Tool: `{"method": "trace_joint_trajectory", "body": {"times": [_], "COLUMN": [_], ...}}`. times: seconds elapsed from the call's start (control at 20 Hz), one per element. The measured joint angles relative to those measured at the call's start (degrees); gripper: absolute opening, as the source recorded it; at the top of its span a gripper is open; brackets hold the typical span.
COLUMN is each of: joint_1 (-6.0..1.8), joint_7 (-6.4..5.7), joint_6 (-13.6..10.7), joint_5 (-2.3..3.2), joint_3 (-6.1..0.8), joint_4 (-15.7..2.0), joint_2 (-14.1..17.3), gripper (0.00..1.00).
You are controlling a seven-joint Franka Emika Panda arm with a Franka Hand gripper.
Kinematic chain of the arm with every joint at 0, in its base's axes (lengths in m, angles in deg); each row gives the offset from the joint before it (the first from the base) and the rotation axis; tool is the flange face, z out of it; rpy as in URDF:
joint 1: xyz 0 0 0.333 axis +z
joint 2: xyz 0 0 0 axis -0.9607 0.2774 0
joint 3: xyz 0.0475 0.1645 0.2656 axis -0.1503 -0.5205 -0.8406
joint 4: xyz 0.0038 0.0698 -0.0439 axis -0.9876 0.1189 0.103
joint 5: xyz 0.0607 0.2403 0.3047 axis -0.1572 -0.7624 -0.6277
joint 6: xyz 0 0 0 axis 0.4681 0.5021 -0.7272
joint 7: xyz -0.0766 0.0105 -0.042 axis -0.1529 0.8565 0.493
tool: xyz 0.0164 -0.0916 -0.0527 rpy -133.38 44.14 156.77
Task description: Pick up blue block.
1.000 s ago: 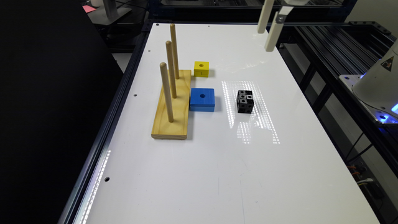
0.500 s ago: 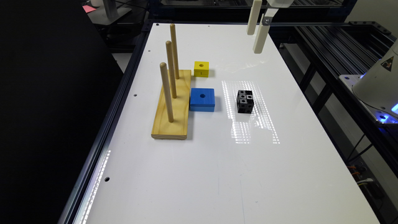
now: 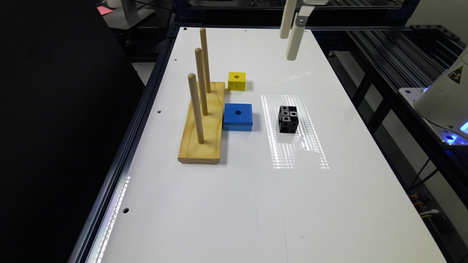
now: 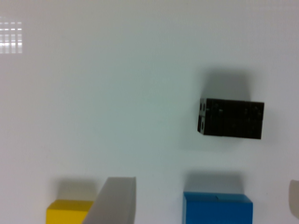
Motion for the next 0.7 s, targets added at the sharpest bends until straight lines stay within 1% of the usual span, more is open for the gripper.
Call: {"method": "trace_joint_trajectory", "body": {"times": [0.15, 0.35, 0.45, 0.6, 0.7], "joint_1": [0.0, 0.02, 0.02, 0.02, 0.02], "joint_7": [-0.01, -0.06, -0.3, -0.95, -1.17], "joint_6": [0.0, 0.0, 0.0, 0.0, 0.0], "joint_5": [0.0, -0.06, -0.16, -0.28, -0.28], "joint_3": [-0.02, -0.16, -0.59, -1.49, -1.73], "joint_4": [-1.53, -1.72, -1.96, -2.43, -2.62], "joint_2": [1.96, 2.2, 2.23, 2.33, 2.42], "gripper": [1.0, 1.0, 1.0, 1.0, 1.0]}}
